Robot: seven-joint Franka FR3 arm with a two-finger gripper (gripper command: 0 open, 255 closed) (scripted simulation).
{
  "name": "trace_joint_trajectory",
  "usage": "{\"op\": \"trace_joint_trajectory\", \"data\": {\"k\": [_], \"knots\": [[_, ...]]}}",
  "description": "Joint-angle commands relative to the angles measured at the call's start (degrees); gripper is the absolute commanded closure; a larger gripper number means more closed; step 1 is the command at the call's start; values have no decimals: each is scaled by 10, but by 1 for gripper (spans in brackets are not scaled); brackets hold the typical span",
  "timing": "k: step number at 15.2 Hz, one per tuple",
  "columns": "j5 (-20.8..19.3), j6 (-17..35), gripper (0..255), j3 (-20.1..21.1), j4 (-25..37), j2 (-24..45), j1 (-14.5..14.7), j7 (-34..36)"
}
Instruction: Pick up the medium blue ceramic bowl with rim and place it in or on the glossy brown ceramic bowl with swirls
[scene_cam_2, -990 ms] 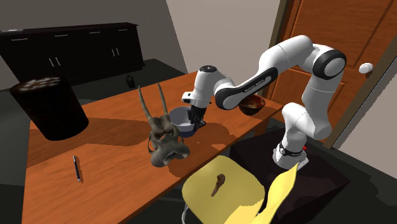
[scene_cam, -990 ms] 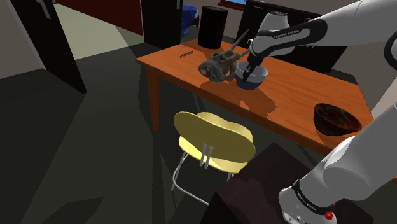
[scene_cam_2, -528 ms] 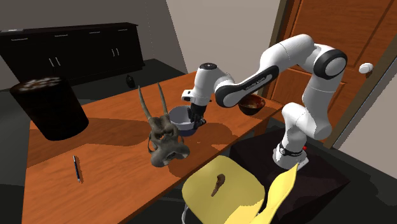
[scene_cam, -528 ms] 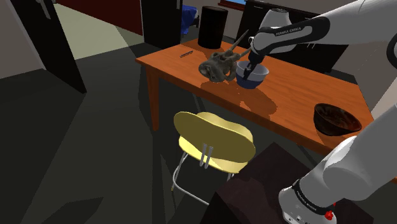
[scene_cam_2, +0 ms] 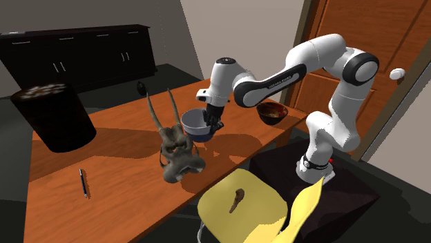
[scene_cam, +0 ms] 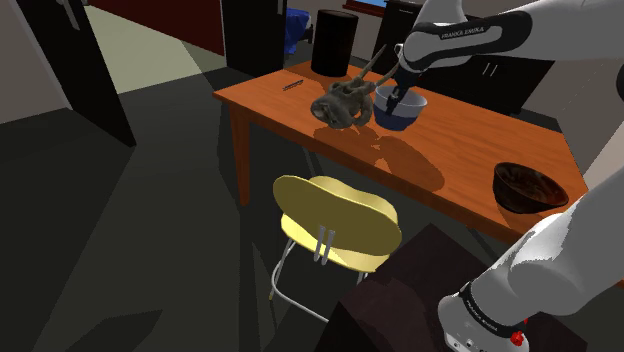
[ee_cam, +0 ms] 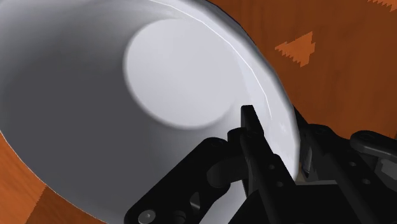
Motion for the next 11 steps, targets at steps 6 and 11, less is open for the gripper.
{"op": "trace_joint_trajectory", "data": {"k": [6, 11], "knots": [[-1, -53, 255, 2, 42, -12, 1, -2], [-1, -91, 255, 2, 78, -14, 2, -4]]}}
